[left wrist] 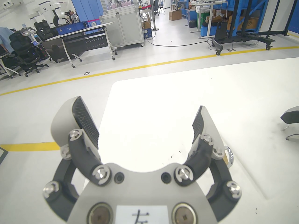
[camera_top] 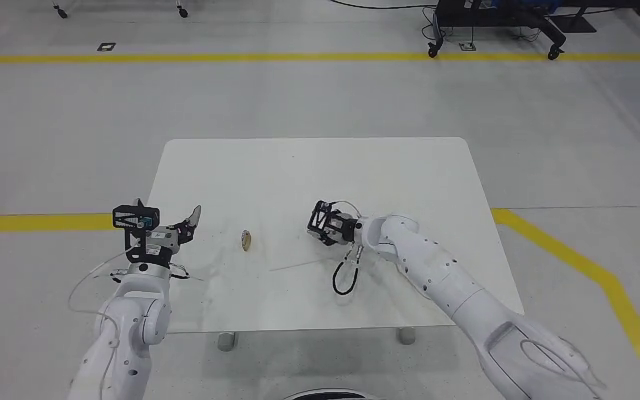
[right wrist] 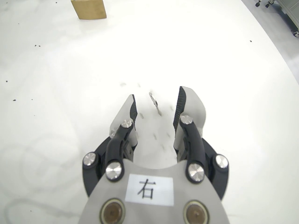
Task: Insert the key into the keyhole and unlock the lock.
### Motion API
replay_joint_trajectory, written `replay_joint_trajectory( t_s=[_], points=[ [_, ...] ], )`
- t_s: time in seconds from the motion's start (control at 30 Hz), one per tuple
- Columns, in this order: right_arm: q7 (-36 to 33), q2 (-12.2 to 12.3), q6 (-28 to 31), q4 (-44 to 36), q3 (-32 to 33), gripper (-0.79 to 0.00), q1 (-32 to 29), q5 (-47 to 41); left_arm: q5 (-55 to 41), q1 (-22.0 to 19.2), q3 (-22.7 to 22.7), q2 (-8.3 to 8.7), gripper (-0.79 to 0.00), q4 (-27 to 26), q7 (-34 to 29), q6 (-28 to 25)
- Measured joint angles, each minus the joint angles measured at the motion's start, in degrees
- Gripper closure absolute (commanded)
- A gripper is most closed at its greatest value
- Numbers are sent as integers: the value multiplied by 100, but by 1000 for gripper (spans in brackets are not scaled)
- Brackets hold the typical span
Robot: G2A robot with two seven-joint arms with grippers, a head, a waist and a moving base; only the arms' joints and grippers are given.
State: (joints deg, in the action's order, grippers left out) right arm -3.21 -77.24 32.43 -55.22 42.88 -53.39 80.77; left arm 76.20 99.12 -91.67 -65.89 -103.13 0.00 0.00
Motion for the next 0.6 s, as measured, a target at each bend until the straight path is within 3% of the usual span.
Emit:
replay_joint_trajectory(
  t_s=[0.33, 0.6],
  points=[
    [372, 61, 42, -37, 191, 0, -17, 89, 0, 0, 0, 0, -785, 0, 0, 0],
    [768, 418, 187, -1083, 969, 0, -607, 245, 0, 0, 0, 0, -785, 0, 0, 0]
  ],
)
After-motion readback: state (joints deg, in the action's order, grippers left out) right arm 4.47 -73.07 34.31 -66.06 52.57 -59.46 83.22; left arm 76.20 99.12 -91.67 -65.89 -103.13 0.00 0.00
